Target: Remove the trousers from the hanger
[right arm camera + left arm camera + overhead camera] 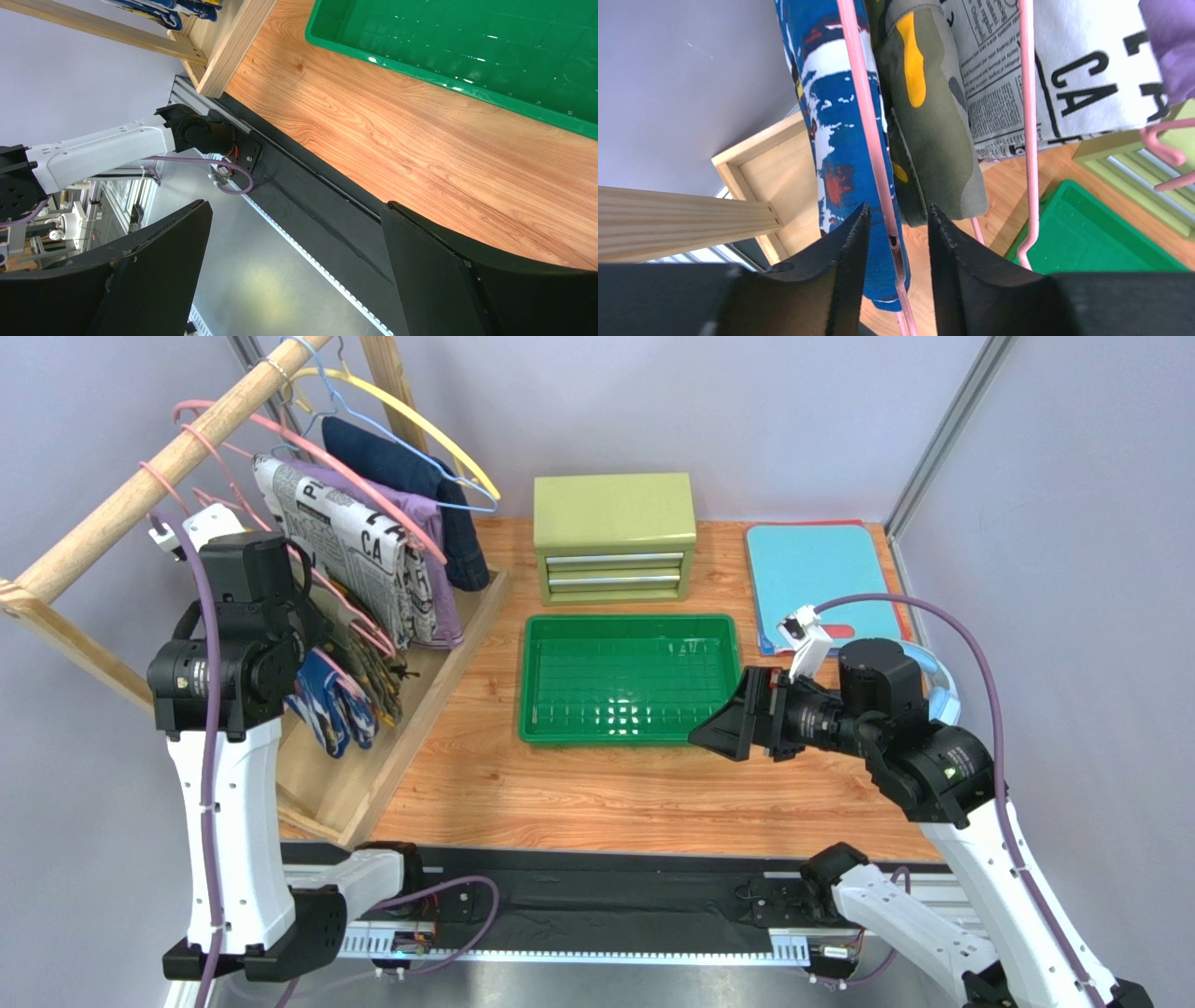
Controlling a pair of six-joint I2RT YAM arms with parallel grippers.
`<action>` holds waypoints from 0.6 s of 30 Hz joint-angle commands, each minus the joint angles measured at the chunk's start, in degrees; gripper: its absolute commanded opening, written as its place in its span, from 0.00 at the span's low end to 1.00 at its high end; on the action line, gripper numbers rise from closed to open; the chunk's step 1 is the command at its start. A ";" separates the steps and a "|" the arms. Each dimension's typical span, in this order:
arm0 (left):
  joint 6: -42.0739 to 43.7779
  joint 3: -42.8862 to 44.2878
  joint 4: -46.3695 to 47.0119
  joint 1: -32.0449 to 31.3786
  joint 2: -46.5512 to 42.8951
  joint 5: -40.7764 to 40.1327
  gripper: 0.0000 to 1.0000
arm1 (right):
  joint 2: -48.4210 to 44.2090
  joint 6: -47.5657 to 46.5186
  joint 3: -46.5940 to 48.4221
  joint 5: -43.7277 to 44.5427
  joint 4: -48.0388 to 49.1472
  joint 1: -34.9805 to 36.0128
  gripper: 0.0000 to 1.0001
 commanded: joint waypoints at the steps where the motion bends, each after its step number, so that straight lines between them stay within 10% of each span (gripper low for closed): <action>1: -0.43 3.53 0.12 0.51 0.35 -3.40 0.49 | -0.59 0.57 2.48 -0.22 -0.32 0.18 0.97; 18: -0.88 2.83 -0.15 2.62 1.23 -6.84 0.23 | 1.52 -1.98 6.79 -0.04 -2.61 0.18 0.97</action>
